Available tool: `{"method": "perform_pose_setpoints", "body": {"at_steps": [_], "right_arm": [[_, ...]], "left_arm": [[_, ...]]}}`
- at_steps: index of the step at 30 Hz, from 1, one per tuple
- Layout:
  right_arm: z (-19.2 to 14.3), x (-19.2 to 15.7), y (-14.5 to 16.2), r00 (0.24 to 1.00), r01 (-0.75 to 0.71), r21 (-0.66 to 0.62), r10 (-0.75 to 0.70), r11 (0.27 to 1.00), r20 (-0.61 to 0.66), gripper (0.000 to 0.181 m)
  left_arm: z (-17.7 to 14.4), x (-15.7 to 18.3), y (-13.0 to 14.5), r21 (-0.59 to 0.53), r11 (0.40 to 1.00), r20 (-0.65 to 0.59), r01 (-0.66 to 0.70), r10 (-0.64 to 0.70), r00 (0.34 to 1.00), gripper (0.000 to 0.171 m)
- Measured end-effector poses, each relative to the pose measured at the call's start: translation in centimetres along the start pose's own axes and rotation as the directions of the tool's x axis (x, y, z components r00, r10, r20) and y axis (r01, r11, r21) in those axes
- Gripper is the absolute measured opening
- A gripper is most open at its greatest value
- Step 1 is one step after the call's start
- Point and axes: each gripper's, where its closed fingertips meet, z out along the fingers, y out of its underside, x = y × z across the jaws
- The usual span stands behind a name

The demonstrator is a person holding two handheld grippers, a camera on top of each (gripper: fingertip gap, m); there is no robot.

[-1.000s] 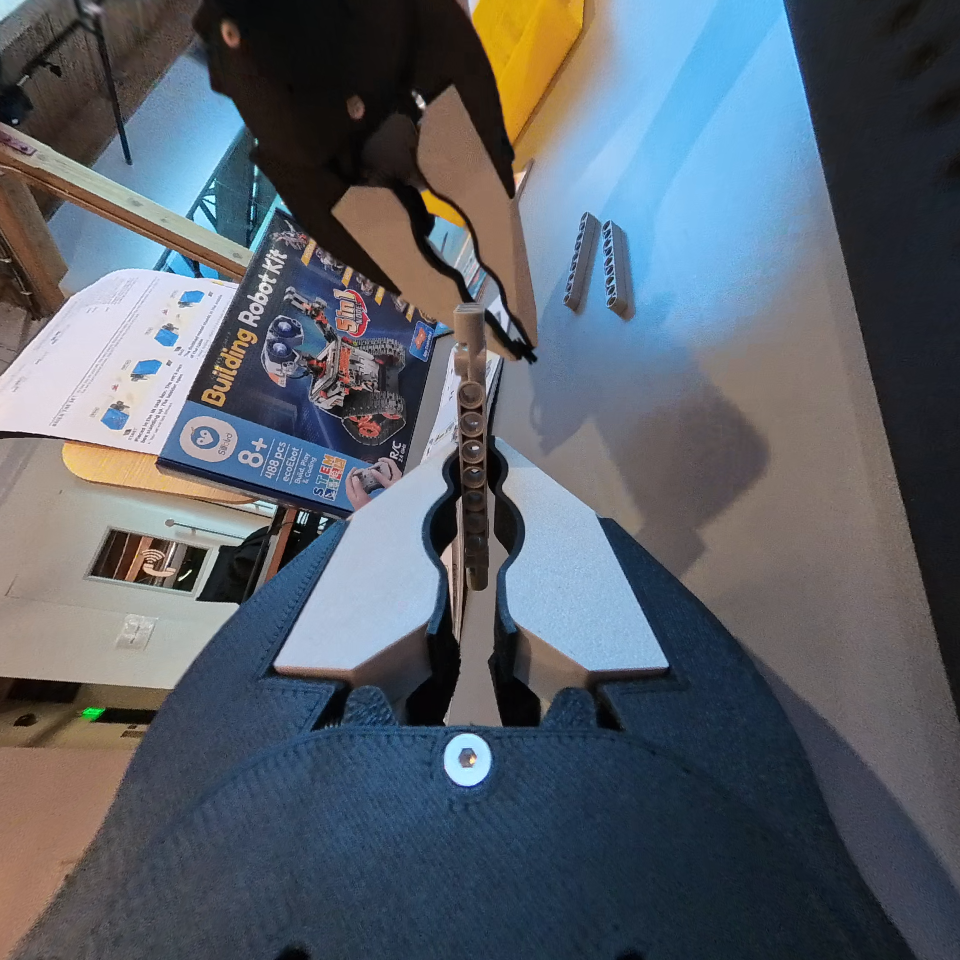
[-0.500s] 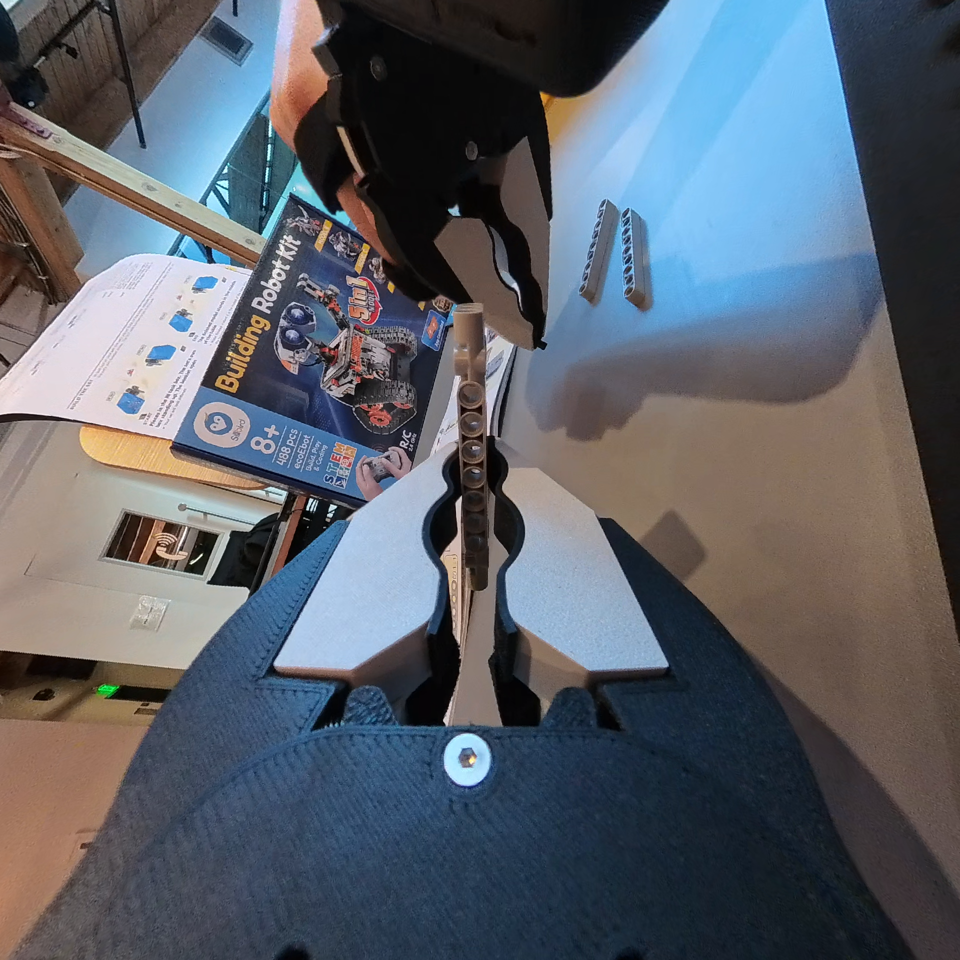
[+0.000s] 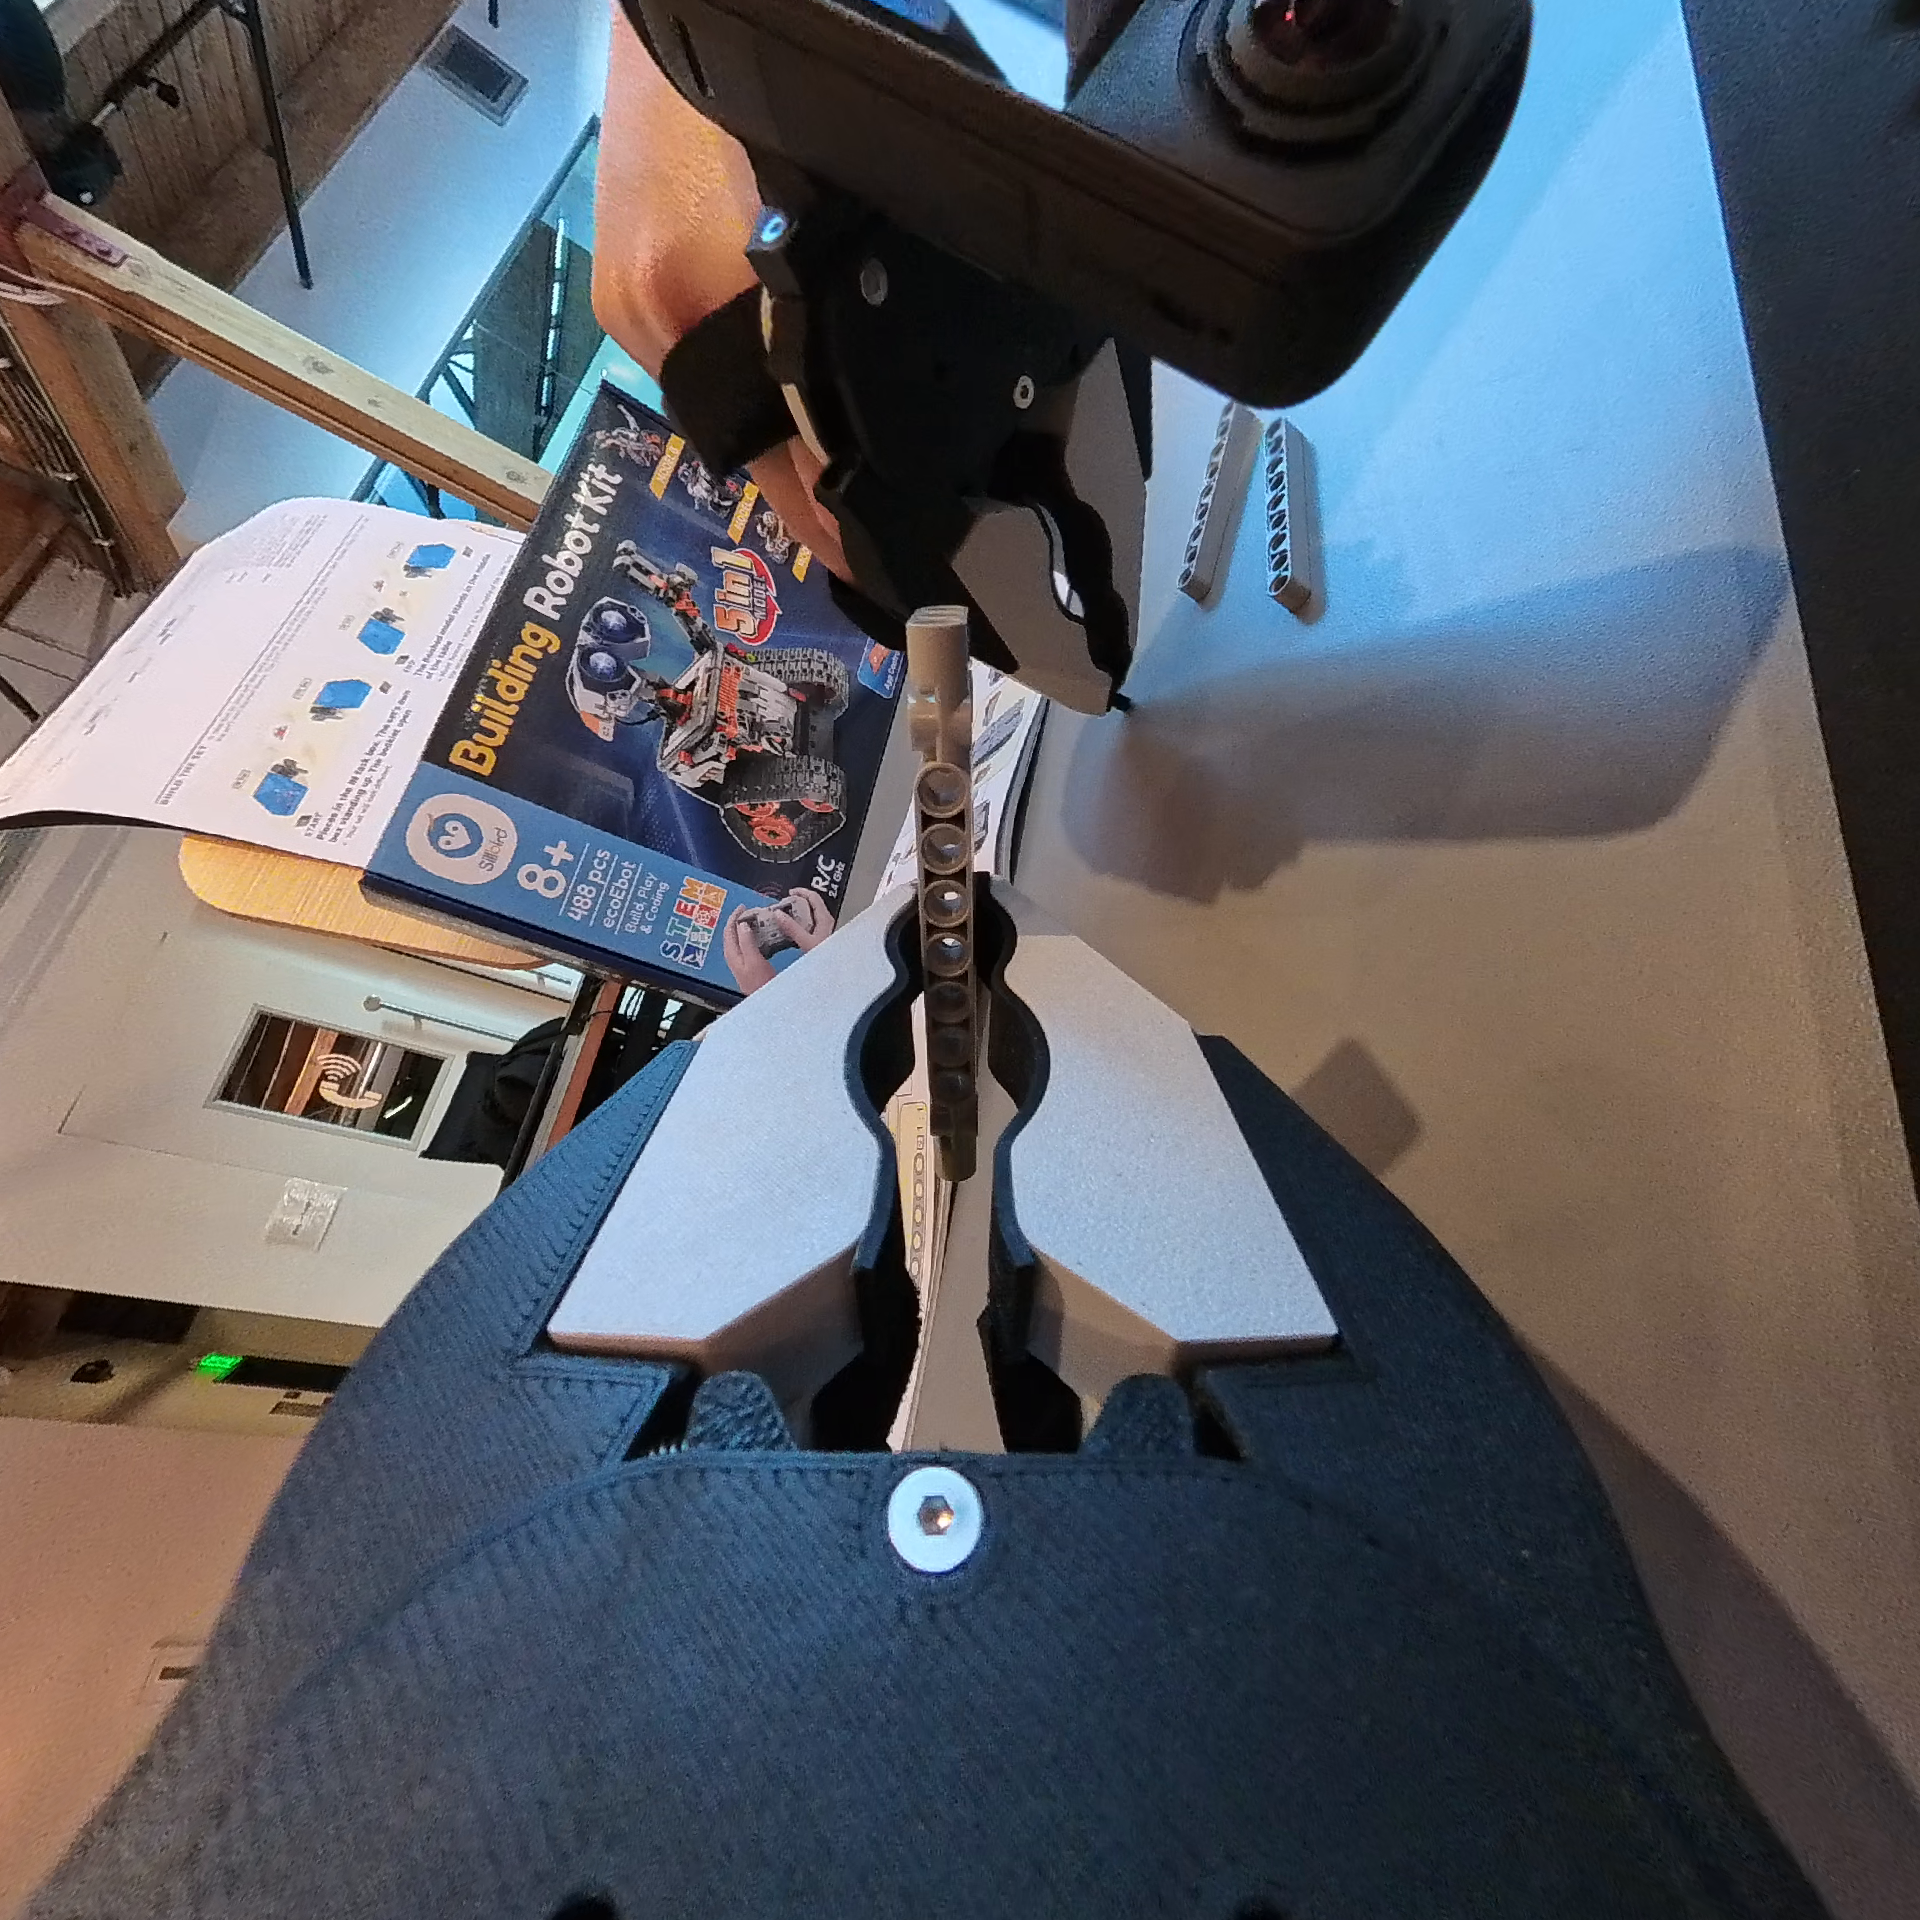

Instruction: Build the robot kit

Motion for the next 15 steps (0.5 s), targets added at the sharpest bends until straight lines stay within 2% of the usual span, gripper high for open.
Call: {"method": "perform_pose_setpoints", "body": {"at_steps": [15], "right_arm": [[-0.20,-0.11,-0.43,0.999,-0.052,0.013,0.052,0.999,0.015,0.007]], "left_arm": [[-0.09,-0.16,0.03,0.000,1.000,0.006,0.002,-0.002,1.000,0.004]]}}
